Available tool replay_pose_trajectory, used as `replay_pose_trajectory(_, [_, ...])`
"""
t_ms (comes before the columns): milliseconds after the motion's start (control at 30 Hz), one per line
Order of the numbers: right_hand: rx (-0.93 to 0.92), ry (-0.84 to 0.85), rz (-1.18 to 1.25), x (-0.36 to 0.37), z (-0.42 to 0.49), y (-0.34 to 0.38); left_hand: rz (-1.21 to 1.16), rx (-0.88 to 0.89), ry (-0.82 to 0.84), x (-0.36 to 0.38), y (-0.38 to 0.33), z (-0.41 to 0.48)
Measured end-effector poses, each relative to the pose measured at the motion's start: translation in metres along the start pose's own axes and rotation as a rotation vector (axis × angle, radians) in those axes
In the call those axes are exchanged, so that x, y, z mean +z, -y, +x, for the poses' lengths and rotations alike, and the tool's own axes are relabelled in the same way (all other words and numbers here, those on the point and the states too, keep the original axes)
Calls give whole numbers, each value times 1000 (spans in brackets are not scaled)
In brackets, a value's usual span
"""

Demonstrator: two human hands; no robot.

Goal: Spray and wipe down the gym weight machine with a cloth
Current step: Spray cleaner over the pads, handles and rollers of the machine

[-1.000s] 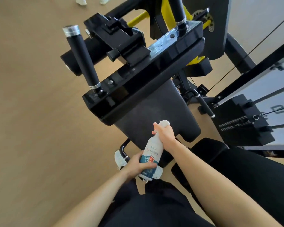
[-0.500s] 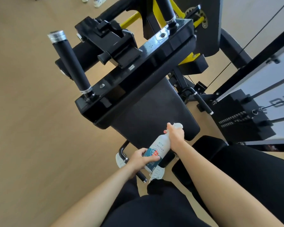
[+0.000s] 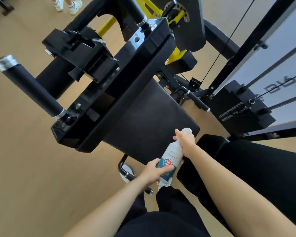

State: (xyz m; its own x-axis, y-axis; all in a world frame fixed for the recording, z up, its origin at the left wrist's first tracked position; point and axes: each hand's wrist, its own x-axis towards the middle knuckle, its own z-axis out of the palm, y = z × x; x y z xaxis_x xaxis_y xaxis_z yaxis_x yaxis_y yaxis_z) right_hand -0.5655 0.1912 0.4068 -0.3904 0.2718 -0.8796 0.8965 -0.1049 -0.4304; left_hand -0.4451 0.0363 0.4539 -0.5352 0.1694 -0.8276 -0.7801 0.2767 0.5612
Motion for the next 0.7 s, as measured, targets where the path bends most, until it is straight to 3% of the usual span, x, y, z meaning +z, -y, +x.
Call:
replay_pose_trajectory(233, [9,-14,213,-43,22,27,79,36,8,18,-26,31])
replay_pose_trajectory(467, [-79,-94,282,-68,50,87,39,76,115,17,-88,75])
replay_pose_trajectory(700, [-104,-71,298,-86,83,124,51,74,167,21,-123,121])
